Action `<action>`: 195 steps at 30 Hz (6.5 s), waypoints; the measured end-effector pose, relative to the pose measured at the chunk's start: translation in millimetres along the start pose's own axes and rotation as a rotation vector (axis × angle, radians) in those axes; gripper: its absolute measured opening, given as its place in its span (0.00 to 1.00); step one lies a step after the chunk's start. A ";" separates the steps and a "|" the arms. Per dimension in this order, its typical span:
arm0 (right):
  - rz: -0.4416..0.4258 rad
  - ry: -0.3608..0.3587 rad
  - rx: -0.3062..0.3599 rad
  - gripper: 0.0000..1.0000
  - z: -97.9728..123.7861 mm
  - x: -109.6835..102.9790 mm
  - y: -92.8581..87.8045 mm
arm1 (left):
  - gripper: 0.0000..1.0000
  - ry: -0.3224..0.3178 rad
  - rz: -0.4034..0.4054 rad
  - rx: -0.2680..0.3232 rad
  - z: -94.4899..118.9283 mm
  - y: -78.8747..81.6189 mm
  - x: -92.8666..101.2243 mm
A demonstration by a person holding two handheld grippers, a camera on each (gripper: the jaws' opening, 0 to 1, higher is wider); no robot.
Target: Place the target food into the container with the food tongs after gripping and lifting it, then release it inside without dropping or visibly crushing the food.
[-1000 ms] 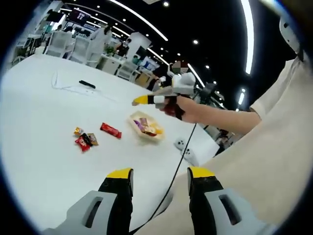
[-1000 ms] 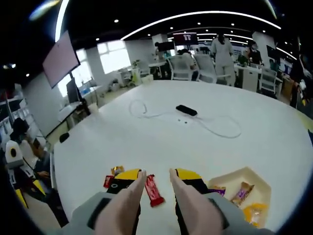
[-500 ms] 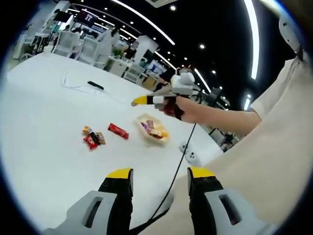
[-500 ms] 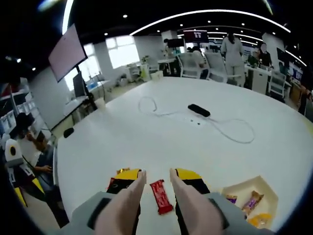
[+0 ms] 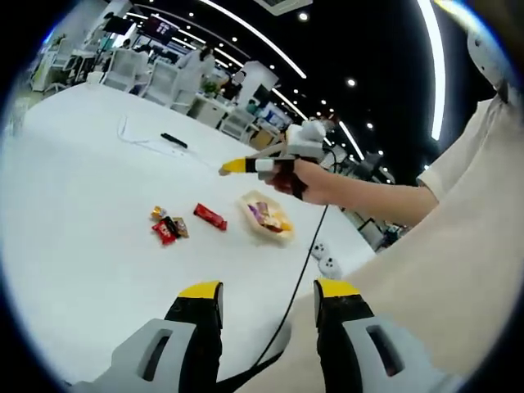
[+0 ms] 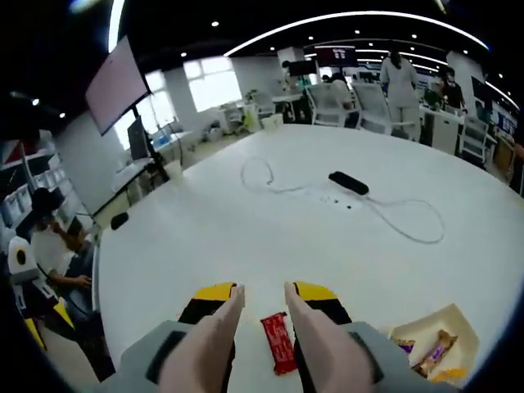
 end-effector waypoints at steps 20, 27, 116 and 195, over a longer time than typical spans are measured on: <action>-0.002 -0.010 0.009 0.26 8.0 -1.3 -5.6 | 0.44 -0.032 0.010 -0.008 -0.2 -10.4 11.0; 0.002 -0.021 -0.009 0.26 8.9 1.4 -14.2 | 0.44 -0.023 0.010 -0.008 5.1 -10.6 7.5; 0.177 -0.036 -0.286 0.27 -48.1 20.8 -72.5 | 0.44 0.025 0.092 -0.040 -0.9 -14.4 -6.0; 0.274 -0.058 -0.275 0.20 -48.1 23.5 -79.3 | 0.44 0.022 0.091 -0.030 2.4 -16.6 -2.3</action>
Point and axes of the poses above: the point that each gripper's makers call its tool centre point, and the gripper's own axes: z roughly backward along the fingers, x roughly to its right, y roughly out of its top, the point moved 8 cm from there along z, roughly backward along the fingers, and after that the axes turned 15 degrees about -z, right-handed, at the moved point
